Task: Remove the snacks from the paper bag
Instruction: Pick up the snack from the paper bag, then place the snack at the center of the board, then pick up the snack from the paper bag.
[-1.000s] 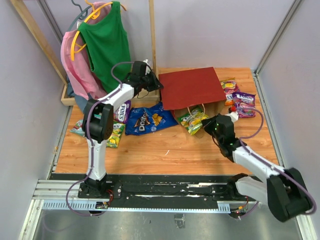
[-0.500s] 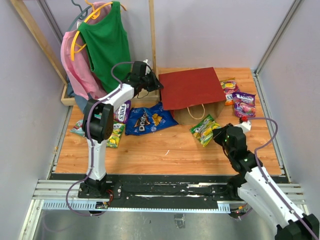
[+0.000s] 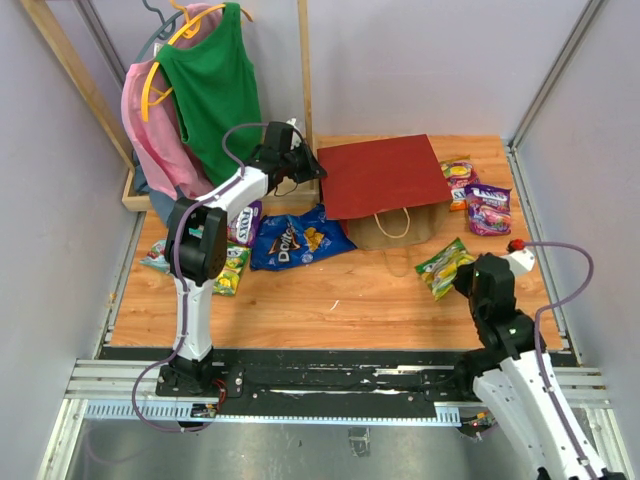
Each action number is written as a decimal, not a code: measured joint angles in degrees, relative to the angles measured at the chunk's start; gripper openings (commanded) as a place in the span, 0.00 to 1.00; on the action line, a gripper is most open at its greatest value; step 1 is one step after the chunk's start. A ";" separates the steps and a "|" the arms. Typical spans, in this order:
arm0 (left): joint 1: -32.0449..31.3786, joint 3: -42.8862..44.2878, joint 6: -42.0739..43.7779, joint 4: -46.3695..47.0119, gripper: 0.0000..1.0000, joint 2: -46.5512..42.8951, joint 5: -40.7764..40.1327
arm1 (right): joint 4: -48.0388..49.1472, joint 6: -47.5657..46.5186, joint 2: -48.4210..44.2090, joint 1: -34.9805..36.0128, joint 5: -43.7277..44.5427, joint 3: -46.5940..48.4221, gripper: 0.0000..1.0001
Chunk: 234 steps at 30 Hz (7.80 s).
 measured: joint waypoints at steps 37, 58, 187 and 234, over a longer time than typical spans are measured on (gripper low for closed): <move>1.68 0.26 -0.04 -0.07 0.01 0.35 3.17 | 10.25 5.35 17.07 -39.93 -24.26 -7.32 0.01; 1.70 0.24 -0.20 0.04 0.01 0.35 3.43 | 24.39 12.02 28.65 -51.82 -25.73 -8.96 0.01; -26.60 2.32 54.73 -6.64 0.79 -7.10 -0.02 | 90.47 -35.65 45.38 11.72 -5.40 -22.51 0.98; -25.20 -10.67 47.39 11.69 0.81 -12.96 7.72 | 92.41 -34.45 51.12 11.47 -12.76 -19.91 0.97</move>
